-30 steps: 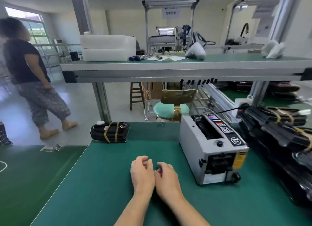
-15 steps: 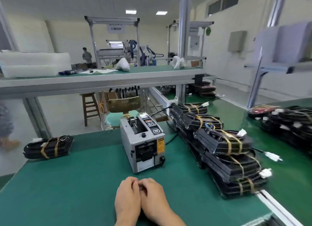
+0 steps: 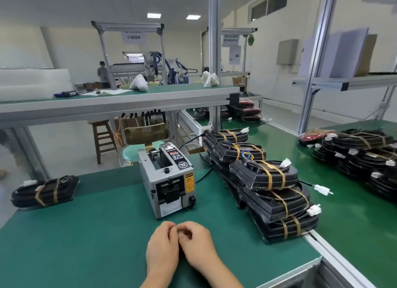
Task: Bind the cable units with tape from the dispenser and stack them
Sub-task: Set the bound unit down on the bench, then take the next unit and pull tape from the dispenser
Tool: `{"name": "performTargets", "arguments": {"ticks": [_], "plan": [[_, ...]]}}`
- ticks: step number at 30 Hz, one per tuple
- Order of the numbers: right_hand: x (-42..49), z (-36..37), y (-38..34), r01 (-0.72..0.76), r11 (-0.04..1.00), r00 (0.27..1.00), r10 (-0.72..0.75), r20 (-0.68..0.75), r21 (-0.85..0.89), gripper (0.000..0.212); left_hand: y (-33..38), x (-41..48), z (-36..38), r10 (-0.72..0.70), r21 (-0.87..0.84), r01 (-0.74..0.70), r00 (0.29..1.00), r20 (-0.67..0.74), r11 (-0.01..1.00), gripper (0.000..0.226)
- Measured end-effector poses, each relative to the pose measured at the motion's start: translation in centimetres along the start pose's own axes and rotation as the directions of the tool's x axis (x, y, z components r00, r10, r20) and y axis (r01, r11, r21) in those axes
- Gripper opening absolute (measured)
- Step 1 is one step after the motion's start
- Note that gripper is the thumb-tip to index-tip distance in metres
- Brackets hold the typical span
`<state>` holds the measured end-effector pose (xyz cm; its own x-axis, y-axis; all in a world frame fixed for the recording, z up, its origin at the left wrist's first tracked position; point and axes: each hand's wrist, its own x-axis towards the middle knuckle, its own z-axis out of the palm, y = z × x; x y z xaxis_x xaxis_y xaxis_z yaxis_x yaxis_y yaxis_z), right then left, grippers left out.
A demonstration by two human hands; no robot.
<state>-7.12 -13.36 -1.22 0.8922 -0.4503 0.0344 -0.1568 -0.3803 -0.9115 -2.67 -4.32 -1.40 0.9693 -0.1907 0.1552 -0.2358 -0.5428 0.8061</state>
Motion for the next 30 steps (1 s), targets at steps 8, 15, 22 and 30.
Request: {"name": "performTargets", "arguments": {"ticks": [8, 15, 22, 30], "plan": [[0.1, -6.0, -4.5, 0.085, 0.542, 0.916, 0.287, -0.279, 0.836, 0.048, -0.2, 0.3, 0.1, 0.016, 0.026, -0.016, 1.0, 0.008, 1.0, 0.018], [1.3, -14.2, -8.1, 0.194, -0.236, 0.905, 0.417, -0.081, 0.952, 0.059, -0.2, 0.0, 0.0, 0.003, 0.017, -0.003, 1.0, 0.018, 1.0, 0.018], [1.8, -12.6, -7.5, 0.264, 0.022, 0.832, 0.501, -0.239, 0.964, 0.021, -0.5, 0.0, -0.2, -0.001, 0.001, 0.001, 1.0, 0.02, 1.0, 0.02], [0.1, -10.0, -8.5, 0.151, 0.212, 0.832, 0.5, -0.239, 0.966, 0.018, -0.5, 0.0, -0.5, -0.005, -0.102, 0.012, 0.998, 0.062, 0.995, 0.008]]}}
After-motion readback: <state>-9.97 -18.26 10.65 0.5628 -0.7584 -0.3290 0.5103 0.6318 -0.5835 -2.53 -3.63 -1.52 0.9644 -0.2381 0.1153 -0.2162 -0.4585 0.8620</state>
